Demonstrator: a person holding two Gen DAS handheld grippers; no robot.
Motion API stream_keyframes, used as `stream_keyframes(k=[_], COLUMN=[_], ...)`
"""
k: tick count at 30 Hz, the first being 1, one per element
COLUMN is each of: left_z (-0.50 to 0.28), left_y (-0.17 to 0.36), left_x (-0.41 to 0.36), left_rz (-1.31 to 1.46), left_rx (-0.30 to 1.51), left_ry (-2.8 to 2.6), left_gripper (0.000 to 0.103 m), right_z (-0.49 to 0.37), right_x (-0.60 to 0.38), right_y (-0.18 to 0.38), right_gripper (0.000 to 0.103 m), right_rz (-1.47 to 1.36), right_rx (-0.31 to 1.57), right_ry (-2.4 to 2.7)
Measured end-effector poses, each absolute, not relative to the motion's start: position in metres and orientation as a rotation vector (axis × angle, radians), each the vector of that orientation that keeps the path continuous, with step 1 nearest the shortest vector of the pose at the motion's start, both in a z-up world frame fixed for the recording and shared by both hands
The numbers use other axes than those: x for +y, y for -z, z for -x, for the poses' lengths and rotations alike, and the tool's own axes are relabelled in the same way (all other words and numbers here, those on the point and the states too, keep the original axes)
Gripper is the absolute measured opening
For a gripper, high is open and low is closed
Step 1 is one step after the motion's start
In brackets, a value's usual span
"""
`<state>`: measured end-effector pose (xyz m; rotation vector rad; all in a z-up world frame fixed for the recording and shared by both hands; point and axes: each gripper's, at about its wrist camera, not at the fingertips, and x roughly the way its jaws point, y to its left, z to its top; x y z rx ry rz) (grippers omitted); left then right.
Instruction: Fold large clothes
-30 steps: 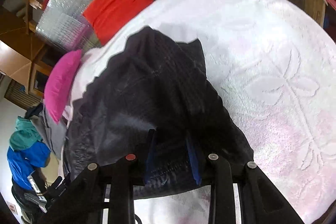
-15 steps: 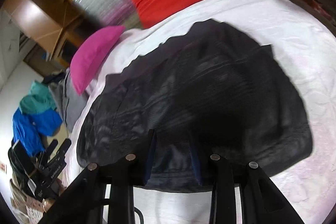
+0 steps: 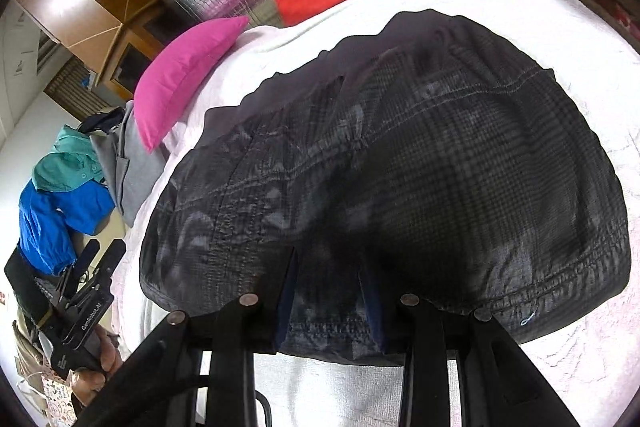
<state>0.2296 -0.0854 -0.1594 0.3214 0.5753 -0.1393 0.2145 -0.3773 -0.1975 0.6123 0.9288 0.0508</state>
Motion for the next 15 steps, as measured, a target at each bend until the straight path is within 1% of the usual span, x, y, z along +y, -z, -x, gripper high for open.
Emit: stream_keyframes(k=[15], left_z=[-0.2295], left_y=[0.1650], left_x=[-0.0890], left_rz=[-0.339], left_rx=[0.580], left_ry=[0.143], left_gripper=[0.085], right_z=[-0.2195], right_x=[-0.3777], right_y=[0.2048], right_gripper=[0.036], right_rz=[-0.605], right_rx=[0.952], right_ry=[-0.045])
